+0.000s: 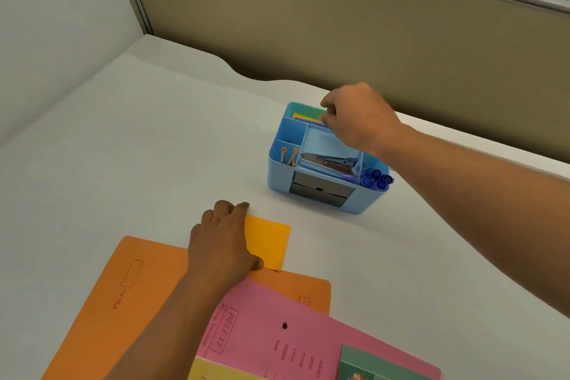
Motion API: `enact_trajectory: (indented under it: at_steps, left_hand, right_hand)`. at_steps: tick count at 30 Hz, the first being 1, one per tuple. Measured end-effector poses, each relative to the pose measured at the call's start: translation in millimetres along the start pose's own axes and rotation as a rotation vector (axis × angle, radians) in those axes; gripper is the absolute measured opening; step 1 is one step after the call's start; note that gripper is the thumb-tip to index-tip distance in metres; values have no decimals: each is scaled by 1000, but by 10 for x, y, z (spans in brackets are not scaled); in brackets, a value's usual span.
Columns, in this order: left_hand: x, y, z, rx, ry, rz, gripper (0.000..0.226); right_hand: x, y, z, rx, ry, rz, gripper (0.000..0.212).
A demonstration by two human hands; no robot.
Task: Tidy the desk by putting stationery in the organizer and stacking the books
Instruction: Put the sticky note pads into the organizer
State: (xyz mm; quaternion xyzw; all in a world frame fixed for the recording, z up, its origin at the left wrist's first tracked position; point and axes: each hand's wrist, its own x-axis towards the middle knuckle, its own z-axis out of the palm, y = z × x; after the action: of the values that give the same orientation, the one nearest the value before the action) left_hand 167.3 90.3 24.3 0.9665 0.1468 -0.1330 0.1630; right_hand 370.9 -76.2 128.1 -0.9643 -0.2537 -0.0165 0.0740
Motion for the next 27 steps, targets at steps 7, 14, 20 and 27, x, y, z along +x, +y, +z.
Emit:
enact_trajectory:
  at_steps: [7,14,20,27]
  left_hand:
    - [42,14,-61,-202,59,-116,67]
    - [-199,17,-270,-714,209,49,18]
    - [-438,232,-561,-1295,260,118,19]
    - [-222,189,-421,-1080,234,86,60]
  right_hand:
    - [-394,-87,-247,219,321,-53,17]
    - [-1216,-459,-216,219,73,-106,24]
    - [-1383,-501,-134,542,-97,23,26]
    - [-1032,-264,-512,441,217,-11,11]
